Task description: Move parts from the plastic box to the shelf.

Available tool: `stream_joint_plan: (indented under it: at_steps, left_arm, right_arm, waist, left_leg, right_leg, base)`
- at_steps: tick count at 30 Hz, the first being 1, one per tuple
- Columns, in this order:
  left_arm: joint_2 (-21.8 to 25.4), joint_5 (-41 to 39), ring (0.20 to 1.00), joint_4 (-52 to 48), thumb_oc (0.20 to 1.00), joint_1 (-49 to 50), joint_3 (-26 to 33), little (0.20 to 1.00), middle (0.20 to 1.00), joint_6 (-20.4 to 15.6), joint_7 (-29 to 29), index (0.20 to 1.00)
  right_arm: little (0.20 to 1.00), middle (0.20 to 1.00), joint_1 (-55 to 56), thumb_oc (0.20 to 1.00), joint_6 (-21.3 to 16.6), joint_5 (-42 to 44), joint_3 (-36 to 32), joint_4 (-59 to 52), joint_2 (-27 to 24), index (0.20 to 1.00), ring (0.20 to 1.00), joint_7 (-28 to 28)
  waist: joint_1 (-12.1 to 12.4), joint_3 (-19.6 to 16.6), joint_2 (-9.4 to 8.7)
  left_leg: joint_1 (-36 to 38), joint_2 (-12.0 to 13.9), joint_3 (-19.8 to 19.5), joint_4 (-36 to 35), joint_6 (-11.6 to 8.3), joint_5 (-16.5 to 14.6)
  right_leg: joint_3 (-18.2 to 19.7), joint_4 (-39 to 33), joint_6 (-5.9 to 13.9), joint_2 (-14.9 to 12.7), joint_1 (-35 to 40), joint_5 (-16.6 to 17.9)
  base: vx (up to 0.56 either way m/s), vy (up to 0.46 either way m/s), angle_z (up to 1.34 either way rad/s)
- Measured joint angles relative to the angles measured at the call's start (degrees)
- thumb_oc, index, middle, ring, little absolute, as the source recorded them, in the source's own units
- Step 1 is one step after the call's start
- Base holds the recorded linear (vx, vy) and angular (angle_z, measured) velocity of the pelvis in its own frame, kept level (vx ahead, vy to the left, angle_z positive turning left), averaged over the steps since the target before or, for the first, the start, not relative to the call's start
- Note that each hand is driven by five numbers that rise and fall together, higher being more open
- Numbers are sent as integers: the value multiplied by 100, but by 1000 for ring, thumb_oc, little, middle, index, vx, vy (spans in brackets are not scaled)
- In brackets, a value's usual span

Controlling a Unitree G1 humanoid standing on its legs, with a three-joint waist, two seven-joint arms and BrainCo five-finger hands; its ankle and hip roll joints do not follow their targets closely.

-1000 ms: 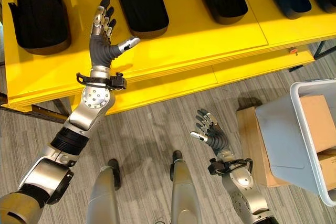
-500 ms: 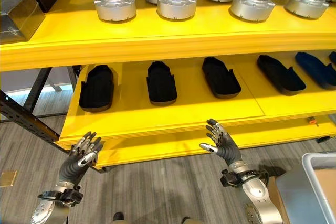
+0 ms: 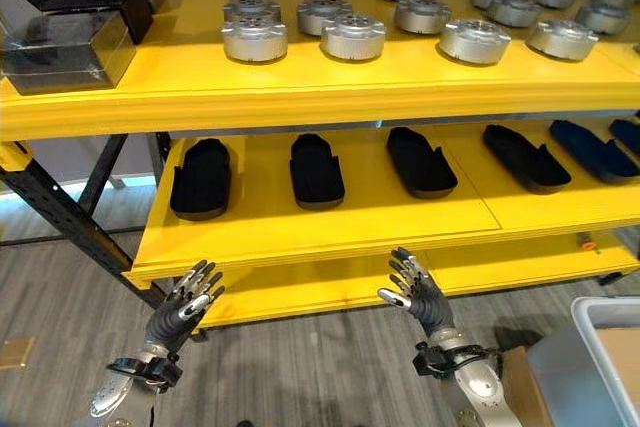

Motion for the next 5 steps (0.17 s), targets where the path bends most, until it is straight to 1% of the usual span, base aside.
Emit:
stream_joint_plan:
  at_steps: [2, 5]
  left_arm:
    - [10, 81, 1000, 0, 1000, -35, 4, 1000, 1000, 0, 5, 1000]
    - [-53, 192, 1000, -1, 1000, -158, 4, 1000, 1000, 0, 106, 1000]
  right_arm:
    - [1000, 1000, -131, 1000, 11, 1, 52, 155, 86, 1000, 1000, -38]
    - [1000, 1000, -122, 1000, 58, 1, 137, 174, 95, 1000, 1000, -60]
  waist:
    - [-11, -8, -5]
    - [-41, 66, 92]
  left_leg:
    - [70, -52, 109, -83, 32, 20]
    - [129, -68, 177, -90, 43, 10]
  right_leg:
    - [73, -77, 53, -55, 23, 63]
    - [131, -187, 84, -65, 72, 129]
  base:
    - [30, 48, -31]
    - [43, 28, -12]
